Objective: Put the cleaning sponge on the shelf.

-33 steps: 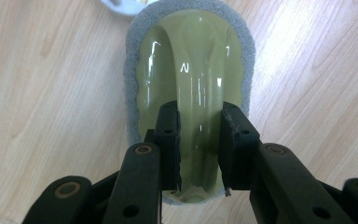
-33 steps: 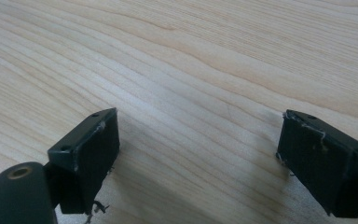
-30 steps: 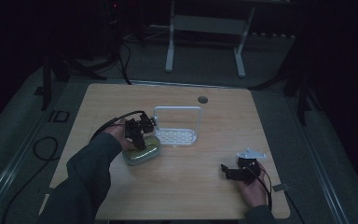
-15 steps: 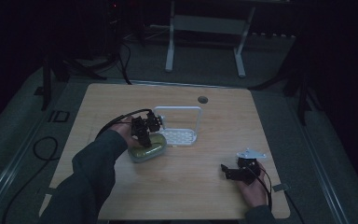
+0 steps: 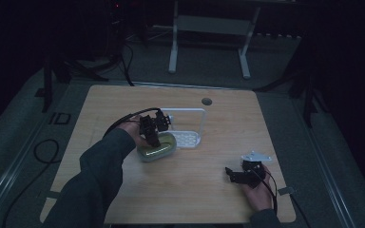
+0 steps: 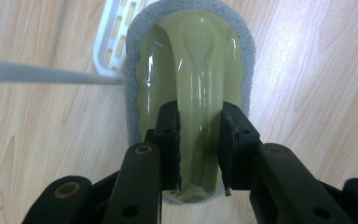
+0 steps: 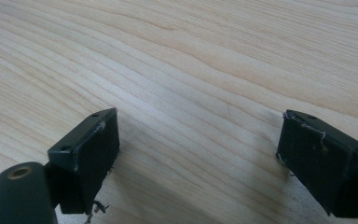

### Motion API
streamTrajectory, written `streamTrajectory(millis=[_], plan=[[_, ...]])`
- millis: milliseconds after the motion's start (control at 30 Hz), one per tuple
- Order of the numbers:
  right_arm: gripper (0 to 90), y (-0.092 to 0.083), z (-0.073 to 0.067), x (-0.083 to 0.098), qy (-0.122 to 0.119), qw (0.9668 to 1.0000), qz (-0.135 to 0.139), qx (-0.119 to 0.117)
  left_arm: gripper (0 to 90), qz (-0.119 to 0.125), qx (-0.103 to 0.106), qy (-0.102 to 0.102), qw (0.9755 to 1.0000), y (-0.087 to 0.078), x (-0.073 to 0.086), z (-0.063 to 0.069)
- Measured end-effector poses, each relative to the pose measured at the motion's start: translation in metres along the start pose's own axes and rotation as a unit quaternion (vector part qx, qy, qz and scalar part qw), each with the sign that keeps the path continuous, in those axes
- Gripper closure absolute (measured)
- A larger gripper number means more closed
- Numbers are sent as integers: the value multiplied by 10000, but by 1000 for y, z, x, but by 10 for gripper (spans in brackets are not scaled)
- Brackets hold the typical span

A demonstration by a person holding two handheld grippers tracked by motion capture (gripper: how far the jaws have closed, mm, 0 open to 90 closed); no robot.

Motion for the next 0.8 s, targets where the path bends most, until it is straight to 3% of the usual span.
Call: streamTrajectory(millis=[400, 700, 800], plan=[[123, 0, 0, 0, -4, 10000, 2, 0, 716, 240, 14, 317, 9992, 7, -17, 1], [123, 0, 0, 0, -2, 10000, 3, -1, 716, 378, -43, 657, 9971, 11, -27, 0], [123, 0, 0, 0, -3, 10000, 4, -1, 716, 391, -24, 660, 9971, 12, -29, 0]])
Point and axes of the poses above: each handheld gripper's, and its own axes: y roughly forward along the jaws, x roughly out of its underside, z roughly to its right, the point moved 10 cm from there along y, roughly forward along the jaws, and after that the axes turned 7 degrees about z, right-handed, at the moved point
